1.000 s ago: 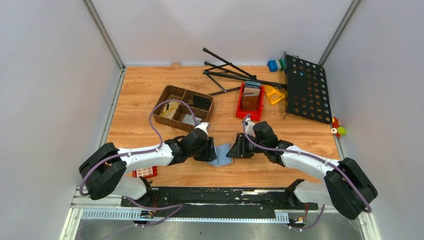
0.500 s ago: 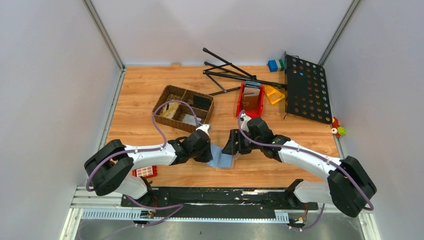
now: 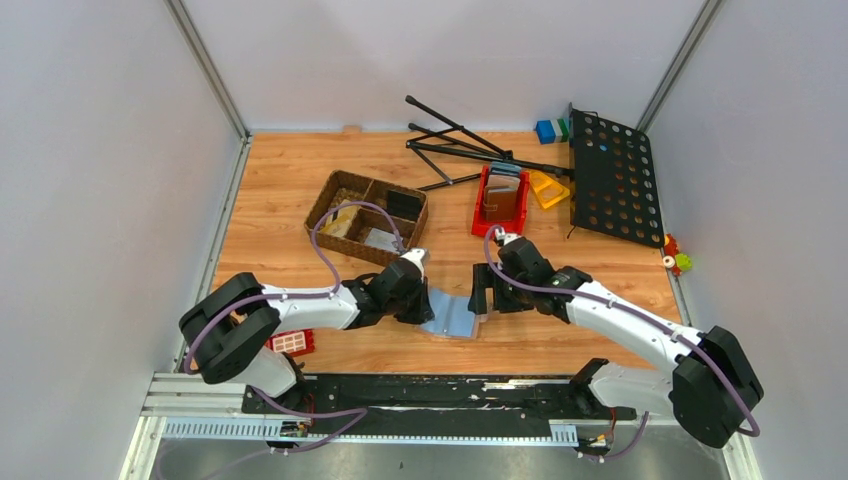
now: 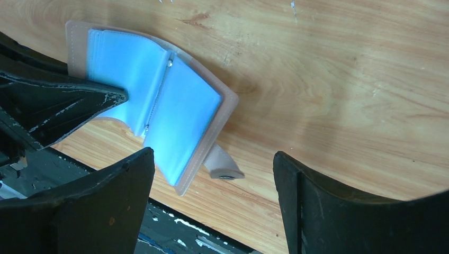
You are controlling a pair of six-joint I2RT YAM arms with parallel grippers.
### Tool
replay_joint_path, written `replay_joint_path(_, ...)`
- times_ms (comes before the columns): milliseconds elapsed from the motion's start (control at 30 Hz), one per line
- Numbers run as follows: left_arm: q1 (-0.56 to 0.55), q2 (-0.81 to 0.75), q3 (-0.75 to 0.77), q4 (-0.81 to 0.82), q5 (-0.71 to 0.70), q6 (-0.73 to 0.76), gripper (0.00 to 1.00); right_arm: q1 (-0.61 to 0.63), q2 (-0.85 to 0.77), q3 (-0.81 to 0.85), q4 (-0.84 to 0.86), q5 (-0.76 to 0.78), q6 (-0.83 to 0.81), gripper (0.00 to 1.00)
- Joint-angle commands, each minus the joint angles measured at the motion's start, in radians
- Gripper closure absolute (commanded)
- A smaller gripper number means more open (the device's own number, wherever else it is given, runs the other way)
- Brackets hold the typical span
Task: Take the credit cards out of the card holder
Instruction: Close the card holder at the center of the board.
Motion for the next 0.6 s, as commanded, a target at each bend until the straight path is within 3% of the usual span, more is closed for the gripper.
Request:
replay_joint_path(0, -0.004, 0.045, -0.005, 0.036, 0.031, 0.004, 0.85, 0.0, -0.018, -0.031, 0.075, -0.074, 0.023, 0.19)
replay_joint_path(200, -0.004, 0.11, -0.022, 0.166, 0.113, -0.053, 0.85, 0.0, -0.029, -0.175, 0.373, -0.269, 0.173, 0.24)
replay_joint_path(400, -0.006, 0.182, -0.011, 0.273, 0.179, -0.109, 0.84, 0.008, -0.067, -0.183, 0.454, -0.313, 0.182, 0.28)
replay_joint_path(467, -0.006, 0.205, -0.003, 0.297, 0.198, -0.121, 0.81, 0.009, -0.076, -0.182, 0.471, -0.326, 0.171, 0.3)
replay_joint_path(567, -0.007, 0.236, -0.002, 0.357, 0.227, -0.15, 0.68, 0.01, -0.066, -0.168, 0.466, -0.339, 0.151, 0.31)
